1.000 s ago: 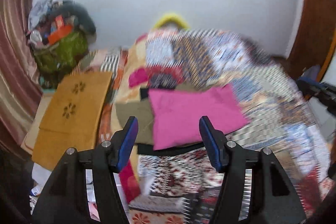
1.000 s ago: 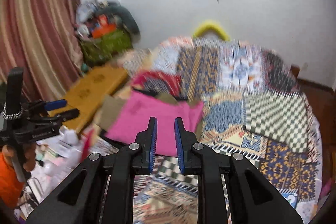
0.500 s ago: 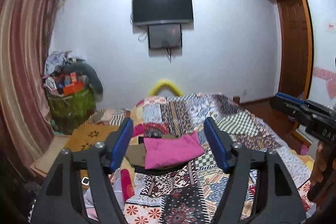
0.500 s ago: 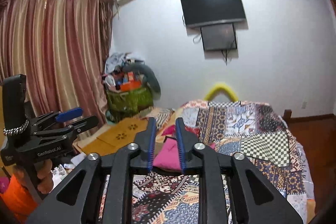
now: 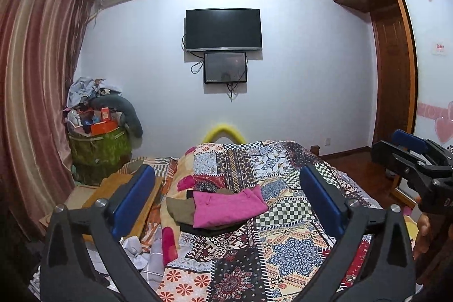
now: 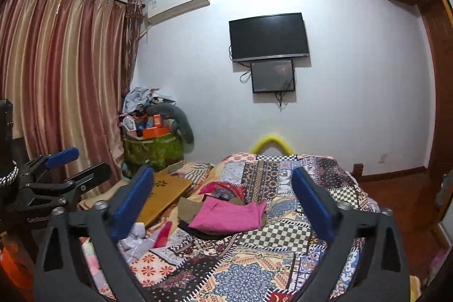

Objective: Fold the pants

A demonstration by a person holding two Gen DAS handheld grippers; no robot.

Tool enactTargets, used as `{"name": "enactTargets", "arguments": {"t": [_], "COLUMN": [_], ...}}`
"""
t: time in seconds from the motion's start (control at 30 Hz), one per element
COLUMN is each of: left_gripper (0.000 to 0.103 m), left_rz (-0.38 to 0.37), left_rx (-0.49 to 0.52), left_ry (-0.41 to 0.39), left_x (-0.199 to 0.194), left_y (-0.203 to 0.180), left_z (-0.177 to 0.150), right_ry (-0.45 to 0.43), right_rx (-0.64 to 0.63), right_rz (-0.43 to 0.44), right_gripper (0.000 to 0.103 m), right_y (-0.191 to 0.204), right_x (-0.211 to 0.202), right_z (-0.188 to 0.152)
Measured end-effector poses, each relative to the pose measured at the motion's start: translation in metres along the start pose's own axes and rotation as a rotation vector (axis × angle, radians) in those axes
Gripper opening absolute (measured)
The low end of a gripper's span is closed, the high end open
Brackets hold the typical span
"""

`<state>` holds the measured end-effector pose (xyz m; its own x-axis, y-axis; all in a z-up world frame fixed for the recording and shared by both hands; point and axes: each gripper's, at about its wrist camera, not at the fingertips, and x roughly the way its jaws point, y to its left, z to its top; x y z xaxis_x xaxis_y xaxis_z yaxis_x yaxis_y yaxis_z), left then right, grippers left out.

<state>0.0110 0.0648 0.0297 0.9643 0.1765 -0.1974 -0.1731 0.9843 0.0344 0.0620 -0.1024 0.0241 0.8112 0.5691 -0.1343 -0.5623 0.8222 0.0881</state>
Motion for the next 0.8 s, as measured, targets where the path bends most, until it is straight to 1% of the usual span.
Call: {"name": "enactTargets", "arguments": {"t": [0.13,0.33,0.53,0.8], "left_gripper": [0.103,0.103,0.103,0.103], "left_rz": [-0.012,-0.014,-0.005,-0.018], "left_rx": [-0.027,-0.05,-0.049,-0.066], "left_ry": [0.018,0.018,0.026,0.05], "left_x": [0.002,0.0,0.003,0.011], "left_y": [0.003,0.009,0.01,0.012], "left_z": [-0.001,-0.004,-0.007,-0.01], "right_ry": [0.007,0.019,0.026,0.047], "right_rx": [0.013,0.014,0.012,0.007], "right_rz": [-0.002,-0.003,-0.003,-0.002], "right_gripper": [0.103,0.103,0.103,0.103], "right_y": [0.001,0.003,0.002,0.005], "right_x": [-0.004,-0.009,-0.009,-0.007], "right_z": [-0.002,-0.008,-0.009,-0.013]}}
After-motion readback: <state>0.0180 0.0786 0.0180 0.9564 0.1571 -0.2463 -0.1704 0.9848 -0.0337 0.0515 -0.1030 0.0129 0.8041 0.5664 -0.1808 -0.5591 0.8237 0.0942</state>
